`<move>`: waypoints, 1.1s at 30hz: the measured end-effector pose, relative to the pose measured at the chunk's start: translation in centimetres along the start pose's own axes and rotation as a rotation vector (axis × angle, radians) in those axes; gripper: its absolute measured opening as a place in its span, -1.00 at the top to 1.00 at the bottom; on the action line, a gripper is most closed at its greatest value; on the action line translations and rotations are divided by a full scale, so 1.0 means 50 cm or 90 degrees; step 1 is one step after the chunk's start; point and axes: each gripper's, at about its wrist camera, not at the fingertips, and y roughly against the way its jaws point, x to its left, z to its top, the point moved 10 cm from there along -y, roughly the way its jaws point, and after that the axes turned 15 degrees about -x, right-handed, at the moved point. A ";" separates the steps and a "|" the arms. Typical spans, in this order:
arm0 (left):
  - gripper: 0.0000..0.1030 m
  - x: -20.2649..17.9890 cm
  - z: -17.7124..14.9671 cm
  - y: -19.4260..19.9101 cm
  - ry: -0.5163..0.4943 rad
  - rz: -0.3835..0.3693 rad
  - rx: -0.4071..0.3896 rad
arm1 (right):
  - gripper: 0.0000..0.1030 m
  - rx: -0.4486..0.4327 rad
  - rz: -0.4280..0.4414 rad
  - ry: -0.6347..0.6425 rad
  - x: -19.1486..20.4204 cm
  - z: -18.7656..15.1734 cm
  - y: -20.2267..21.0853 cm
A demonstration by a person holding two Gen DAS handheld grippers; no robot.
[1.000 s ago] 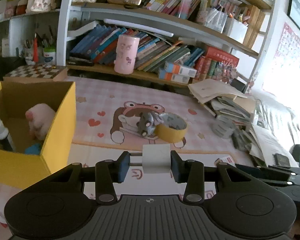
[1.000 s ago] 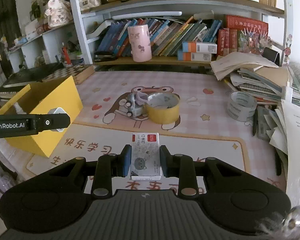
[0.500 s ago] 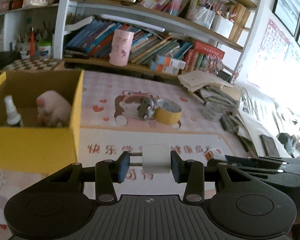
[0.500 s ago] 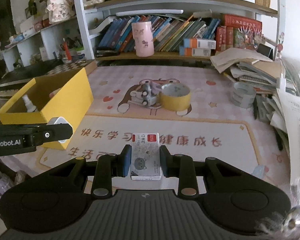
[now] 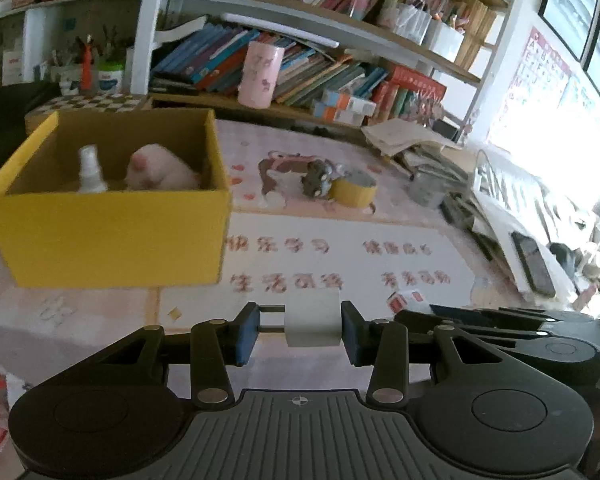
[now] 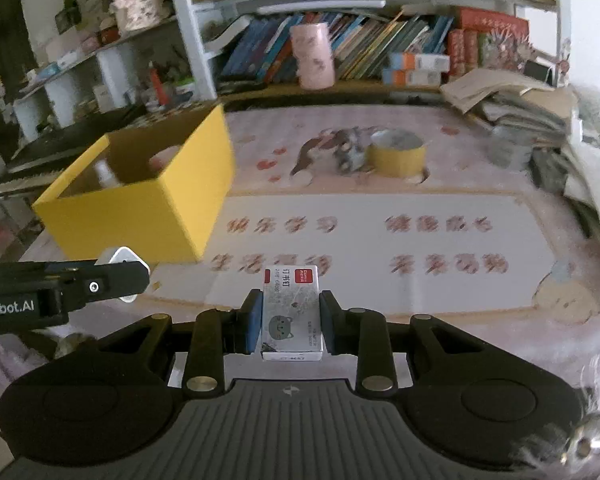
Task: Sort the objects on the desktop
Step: 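Carry the printed box and white cube charger toward the yellow box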
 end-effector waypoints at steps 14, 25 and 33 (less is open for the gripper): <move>0.20 0.143 -0.026 0.132 0.048 0.069 -0.018 | 0.47 0.031 0.076 0.037 0.181 -0.058 0.013; 0.20 0.204 -0.030 0.185 0.067 0.101 -0.035 | 0.47 0.038 0.115 0.057 0.262 -0.070 0.014; 0.20 0.219 -0.027 0.189 0.071 0.107 -0.036 | 0.47 0.047 0.127 0.071 0.290 -0.070 0.005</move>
